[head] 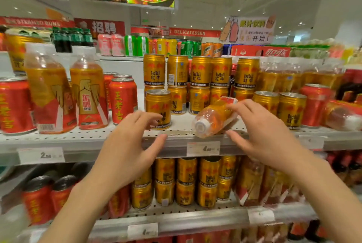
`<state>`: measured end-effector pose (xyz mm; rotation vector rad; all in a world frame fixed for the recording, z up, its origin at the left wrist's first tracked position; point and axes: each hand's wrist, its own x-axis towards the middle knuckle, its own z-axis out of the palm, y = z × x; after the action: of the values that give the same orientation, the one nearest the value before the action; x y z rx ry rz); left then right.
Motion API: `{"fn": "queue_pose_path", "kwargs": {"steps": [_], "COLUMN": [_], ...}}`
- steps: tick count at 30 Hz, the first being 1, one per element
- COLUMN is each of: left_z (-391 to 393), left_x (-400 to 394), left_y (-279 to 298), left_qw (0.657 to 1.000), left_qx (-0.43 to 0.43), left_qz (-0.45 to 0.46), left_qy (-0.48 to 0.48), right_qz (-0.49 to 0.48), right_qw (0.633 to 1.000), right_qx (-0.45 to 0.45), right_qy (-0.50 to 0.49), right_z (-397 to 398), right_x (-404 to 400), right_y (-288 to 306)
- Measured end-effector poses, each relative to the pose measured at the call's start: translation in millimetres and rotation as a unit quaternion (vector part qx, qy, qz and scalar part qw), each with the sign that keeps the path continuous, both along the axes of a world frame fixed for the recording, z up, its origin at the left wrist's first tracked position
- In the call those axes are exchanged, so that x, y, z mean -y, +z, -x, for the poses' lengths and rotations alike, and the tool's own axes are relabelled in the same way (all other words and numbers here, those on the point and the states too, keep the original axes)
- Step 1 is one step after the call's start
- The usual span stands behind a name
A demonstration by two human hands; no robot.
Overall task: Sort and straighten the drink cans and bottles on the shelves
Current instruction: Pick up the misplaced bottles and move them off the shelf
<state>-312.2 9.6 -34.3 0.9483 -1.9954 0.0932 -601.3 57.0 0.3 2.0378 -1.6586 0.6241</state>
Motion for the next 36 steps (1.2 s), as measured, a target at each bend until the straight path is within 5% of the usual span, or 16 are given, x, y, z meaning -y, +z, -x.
{"fn": "queue_pose_path", "kwargs": {"steps": [6,12,17,24,36], "left_z": [18,15,16,17,17], "left_x": [39,57,59,60,59], "left_y": [30,28,29,28,27], "left_qw": [0.995,0.995,0.996,0.997,0.997], "left_qx": [0.08,0.093,0.072,0.067,0.063], "left_qz": [0.037,0.029,0.018,0.015,0.011], "left_qy": [0.056,0.037,0.041,0.045,0.046], "right_qz": [-0.104,-0.099,-0.094,-0.128,-0.137], "right_qw": [0.984,0.979,0.978,0.903,0.905], "right_qx": [-0.136,-0.142,0.041,0.366,0.379], "right_qy": [0.047,0.11,0.179,0.185,0.136], "right_z": [-5,7,21,1,-19], "right_x": [41,55,64,83,87], "right_y": [27,31,41,48,18]}}
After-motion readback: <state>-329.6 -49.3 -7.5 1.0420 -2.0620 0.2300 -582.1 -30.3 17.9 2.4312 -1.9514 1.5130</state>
